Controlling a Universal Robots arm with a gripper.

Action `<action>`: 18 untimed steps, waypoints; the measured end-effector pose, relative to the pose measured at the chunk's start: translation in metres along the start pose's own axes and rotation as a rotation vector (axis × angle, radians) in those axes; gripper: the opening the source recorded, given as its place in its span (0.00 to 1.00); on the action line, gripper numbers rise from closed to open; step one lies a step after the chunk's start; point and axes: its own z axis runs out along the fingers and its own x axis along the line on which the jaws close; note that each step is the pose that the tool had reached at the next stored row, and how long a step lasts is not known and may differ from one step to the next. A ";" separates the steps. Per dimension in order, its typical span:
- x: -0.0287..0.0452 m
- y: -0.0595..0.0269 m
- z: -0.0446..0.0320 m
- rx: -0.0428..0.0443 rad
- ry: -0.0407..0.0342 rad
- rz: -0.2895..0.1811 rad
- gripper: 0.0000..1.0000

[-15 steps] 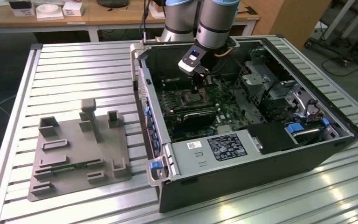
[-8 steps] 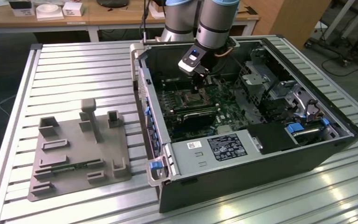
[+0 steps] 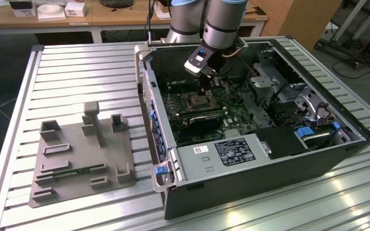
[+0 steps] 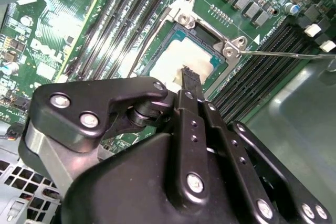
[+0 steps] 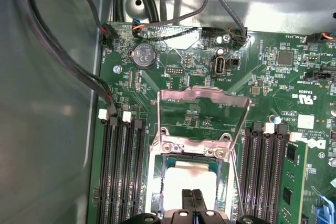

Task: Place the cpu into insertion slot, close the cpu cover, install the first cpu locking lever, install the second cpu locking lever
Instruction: 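Close the cpu cover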

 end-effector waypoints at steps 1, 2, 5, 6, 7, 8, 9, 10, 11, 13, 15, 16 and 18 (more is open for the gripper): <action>0.0001 0.0000 0.0001 -0.0001 0.0003 0.000 0.11; 0.0001 0.0000 0.0000 -0.0002 0.0003 0.000 0.11; 0.0000 -0.0001 -0.0021 0.0001 -0.0010 0.000 0.11; 0.0001 -0.0002 -0.0030 -0.0014 -0.0011 0.000 0.11; 0.0001 -0.0002 -0.0033 -0.0055 -0.0014 0.000 0.11; 0.0001 -0.0002 -0.0033 -0.0123 -0.0019 0.000 0.11; 0.0001 -0.0001 -0.0033 -0.0214 -0.0026 0.000 0.11; 0.0001 -0.0001 -0.0037 -0.0259 -0.0029 0.000 0.11; 0.0001 -0.0002 -0.0048 -0.0270 -0.0030 0.000 0.11; 0.0001 -0.0003 -0.0082 -0.0277 -0.0031 0.000 0.11; 0.0002 -0.0005 -0.0132 -0.0285 -0.0031 0.000 0.11; 0.0003 -0.0006 -0.0159 -0.0291 -0.0032 0.000 0.11; 0.0003 -0.0008 -0.0198 -0.0294 -0.0031 0.000 0.11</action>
